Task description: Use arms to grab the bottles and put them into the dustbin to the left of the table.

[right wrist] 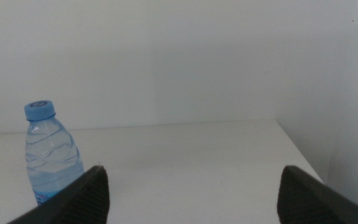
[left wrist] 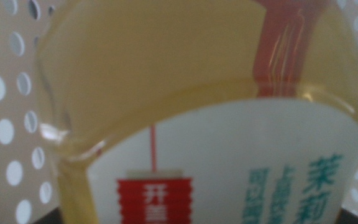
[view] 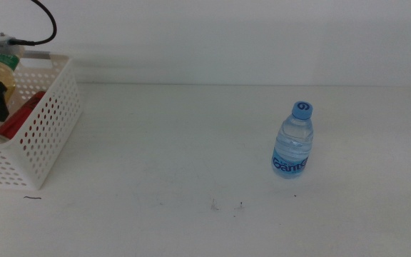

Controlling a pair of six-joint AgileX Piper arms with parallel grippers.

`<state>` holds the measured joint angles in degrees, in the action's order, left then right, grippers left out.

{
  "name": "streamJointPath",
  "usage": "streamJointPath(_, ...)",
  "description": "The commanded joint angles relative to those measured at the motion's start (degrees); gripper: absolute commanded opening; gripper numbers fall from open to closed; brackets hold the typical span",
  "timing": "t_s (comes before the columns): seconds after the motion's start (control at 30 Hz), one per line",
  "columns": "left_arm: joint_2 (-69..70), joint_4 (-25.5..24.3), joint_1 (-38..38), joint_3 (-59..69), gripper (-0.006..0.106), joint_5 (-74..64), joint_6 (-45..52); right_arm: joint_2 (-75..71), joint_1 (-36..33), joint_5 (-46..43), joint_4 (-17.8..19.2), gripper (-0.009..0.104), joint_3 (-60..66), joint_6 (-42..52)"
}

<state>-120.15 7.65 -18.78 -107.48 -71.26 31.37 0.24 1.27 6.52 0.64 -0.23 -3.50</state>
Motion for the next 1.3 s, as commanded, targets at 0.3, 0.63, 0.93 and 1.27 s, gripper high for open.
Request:
streamJointPath(0.3, 4.9, -2.7, 0.5, -1.2, 0.094, 1.3, -4.5, -0.2, 0.5, -0.4, 0.5, 0.093, 0.2, 0.3)
streamJointPath(0.63, 18.0, -2.3, 11.0, -1.2, 0.094, 1.7, -6.3, -0.2, 0.5, -0.4, 0.5, 0.093, 0.2, 0.3)
streamJointPath(0.93, 29.4, 8.2, 24.1, 0.9, 0.094, 3.0, -4.2, -0.2, 0.5, -0.4, 0.5, 0.093, 0.2, 0.3)
streamJointPath(1.27, 52.5, 20.7, 27.9, 25.2, 0.094, 9.8, 0.4, -0.2, 0.5, -0.4, 0.5, 0.093, 0.2, 0.3)
